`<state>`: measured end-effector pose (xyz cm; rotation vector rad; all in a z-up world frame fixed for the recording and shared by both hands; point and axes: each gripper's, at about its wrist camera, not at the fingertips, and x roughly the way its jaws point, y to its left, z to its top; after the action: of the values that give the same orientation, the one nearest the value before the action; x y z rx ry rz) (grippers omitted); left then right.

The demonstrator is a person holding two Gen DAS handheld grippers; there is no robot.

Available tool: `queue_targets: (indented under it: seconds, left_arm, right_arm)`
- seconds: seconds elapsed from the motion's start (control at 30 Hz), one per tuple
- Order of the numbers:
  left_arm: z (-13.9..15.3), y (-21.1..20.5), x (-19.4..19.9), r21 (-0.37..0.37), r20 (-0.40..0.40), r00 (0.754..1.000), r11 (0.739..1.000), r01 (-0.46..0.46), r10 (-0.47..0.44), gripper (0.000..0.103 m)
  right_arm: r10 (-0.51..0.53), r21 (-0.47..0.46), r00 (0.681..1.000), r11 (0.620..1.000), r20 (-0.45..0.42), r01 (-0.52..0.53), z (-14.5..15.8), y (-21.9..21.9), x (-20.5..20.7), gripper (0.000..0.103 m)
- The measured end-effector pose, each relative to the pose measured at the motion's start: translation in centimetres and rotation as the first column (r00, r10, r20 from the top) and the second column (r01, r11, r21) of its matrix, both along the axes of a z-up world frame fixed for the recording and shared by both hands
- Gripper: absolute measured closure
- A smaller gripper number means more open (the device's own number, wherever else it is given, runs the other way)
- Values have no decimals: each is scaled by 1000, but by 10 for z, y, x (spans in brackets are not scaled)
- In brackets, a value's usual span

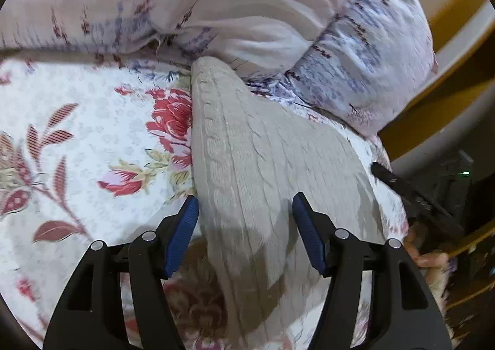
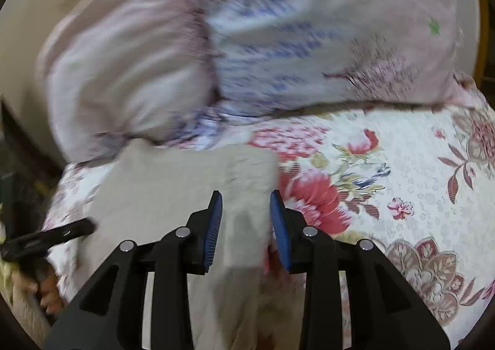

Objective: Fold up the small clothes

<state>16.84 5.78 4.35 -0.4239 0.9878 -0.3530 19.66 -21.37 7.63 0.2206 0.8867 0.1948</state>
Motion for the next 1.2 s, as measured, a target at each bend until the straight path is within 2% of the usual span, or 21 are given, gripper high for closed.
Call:
queue_targets:
  seconds: [0.13,0.2,0.27,0.33,0.4,0.47,0.53,0.67,0.73,0.9,1.03,1.2]
  left_arm:
    - [5,0,-18,22,0,999,999,33,-33,38]
    - [0,-2,-22,47,-13,999,998,46,-45,38]
    - [-8,-5,-21,82,-34,999,996,46,-43,33]
    - [-18,-5,-16,93,-62,998,995,25,-20,23]
    - [-22,-5,-14,87,-53,999,996,12,-7,21]
    - [-20,-8,-15,117,-39,999,993,12,-7,20]
    - [-16,-9,-20,140,-12,1000,990,12,-10,21]
    - [-2,-12,-39,214,74,997,977,1,-17,20]
    - [4,-11,-49,242,110,994,970,-11,-16,15]
    - [16,-8,-75,273,172,985,961,-54,7,3]
    - [17,-9,-91,306,179,984,949,-79,25,1]
    - [6,-16,-107,384,130,990,918,-100,53,1]
  right_arm:
    - [136,-44,991,990,-2,-136,2,26,-25,67]
    - [185,-104,982,977,-38,-188,-6,39,-33,60]
    - [185,-181,978,963,-99,-200,-22,49,-35,56]
    - [164,-205,982,962,-95,-180,-33,53,-32,54]
    - [146,-201,985,966,-89,-162,-32,53,-32,50]
    - [133,-197,988,969,-82,-146,-30,52,-33,49]
    - [127,-173,990,976,-60,-135,-24,49,-40,43]
    - [73,-198,997,978,2,-71,-8,41,-56,21]
    - [48,-205,999,978,24,-42,-2,36,-65,19]
    - [-30,-250,997,967,67,46,5,30,-91,3]
    - [-62,-247,994,966,93,83,6,28,-108,2]
    - [-86,-183,996,979,30,90,-5,29,-119,2]
